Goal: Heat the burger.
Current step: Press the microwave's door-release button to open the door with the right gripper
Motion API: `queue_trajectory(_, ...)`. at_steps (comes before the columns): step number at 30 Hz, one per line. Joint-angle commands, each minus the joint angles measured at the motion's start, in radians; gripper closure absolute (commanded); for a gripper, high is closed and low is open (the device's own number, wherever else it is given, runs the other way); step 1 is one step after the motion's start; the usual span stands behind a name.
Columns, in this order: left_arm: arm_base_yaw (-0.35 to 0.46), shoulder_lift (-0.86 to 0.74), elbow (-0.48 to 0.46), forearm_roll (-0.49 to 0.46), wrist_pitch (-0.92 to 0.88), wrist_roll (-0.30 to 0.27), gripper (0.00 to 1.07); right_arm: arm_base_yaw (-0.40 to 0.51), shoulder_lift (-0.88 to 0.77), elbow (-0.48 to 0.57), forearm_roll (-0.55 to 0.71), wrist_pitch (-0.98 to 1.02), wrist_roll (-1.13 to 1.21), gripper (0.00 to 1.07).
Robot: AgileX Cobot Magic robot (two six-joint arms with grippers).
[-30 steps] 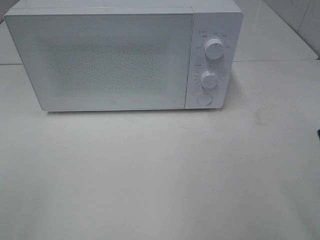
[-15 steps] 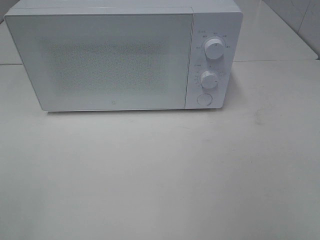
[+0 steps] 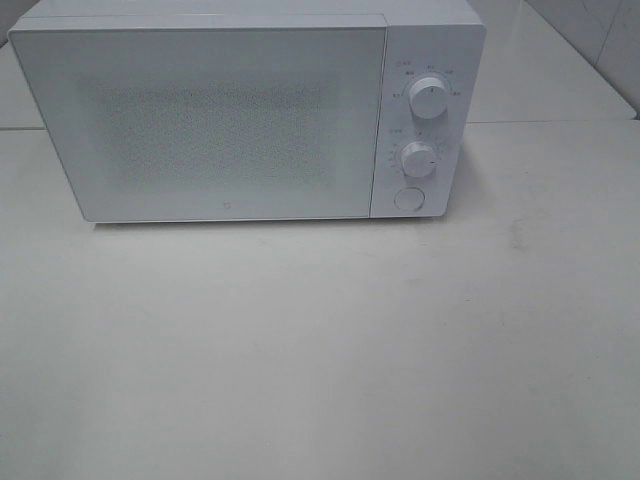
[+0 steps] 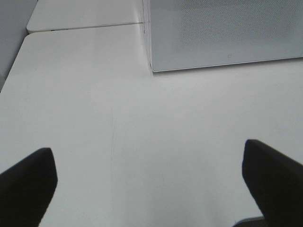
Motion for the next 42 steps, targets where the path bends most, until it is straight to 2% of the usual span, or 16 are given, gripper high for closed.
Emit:
queue_trajectory(1,0.004,-0.017,0.002,-0.008,-0.002,-0.005,0.06,-0.006,-0.032,0.004,0.006,-0.017,-0.007,0.31)
queue_trajectory(17,0.004,-0.015,0.002,-0.007,-0.002,-0.005,0.06,-0.005,-0.004,-0.007,0.011,-0.020,-0.002,0.31)
queue_trajectory(28,0.004,-0.015,0.002,-0.007,-0.002,-0.005,0.06,-0.005,0.169,-0.039,0.010,-0.159,0.001,0.31)
queue_trajectory(42,0.004,-0.015,0.002,-0.007,-0.002,-0.005,0.06,-0.005,0.526,-0.038,0.010,-0.500,0.001,0.32)
